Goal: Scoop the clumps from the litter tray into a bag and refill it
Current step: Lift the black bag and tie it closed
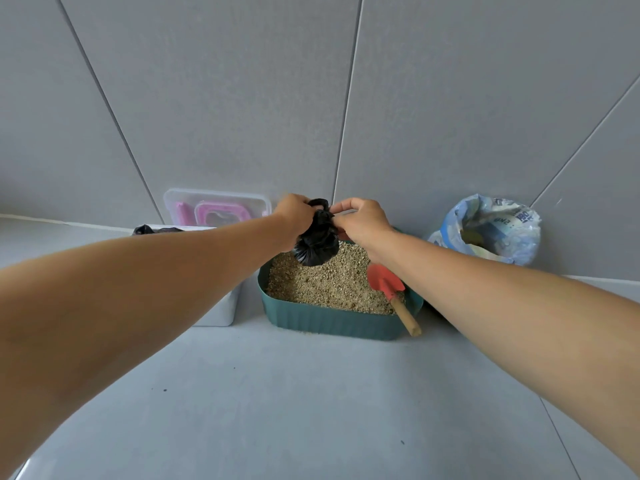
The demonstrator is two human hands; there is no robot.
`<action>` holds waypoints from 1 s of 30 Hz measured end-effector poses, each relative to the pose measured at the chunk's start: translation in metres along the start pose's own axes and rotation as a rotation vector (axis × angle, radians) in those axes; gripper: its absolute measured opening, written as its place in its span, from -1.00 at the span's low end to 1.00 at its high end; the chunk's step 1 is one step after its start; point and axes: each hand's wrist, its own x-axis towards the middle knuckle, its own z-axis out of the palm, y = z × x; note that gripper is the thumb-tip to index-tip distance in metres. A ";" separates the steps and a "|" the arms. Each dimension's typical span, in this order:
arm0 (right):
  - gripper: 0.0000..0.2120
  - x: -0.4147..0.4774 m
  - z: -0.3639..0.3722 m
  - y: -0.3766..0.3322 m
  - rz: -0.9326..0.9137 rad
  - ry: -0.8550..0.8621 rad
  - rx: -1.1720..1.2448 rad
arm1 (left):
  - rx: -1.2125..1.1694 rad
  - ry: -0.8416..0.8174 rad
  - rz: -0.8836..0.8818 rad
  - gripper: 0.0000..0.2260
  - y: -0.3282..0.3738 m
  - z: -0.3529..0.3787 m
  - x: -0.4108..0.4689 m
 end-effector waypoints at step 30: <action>-0.82 -0.002 -0.042 -0.077 0.036 -0.137 -0.292 | -0.194 -0.105 -0.242 -0.95 0.074 -0.029 -0.028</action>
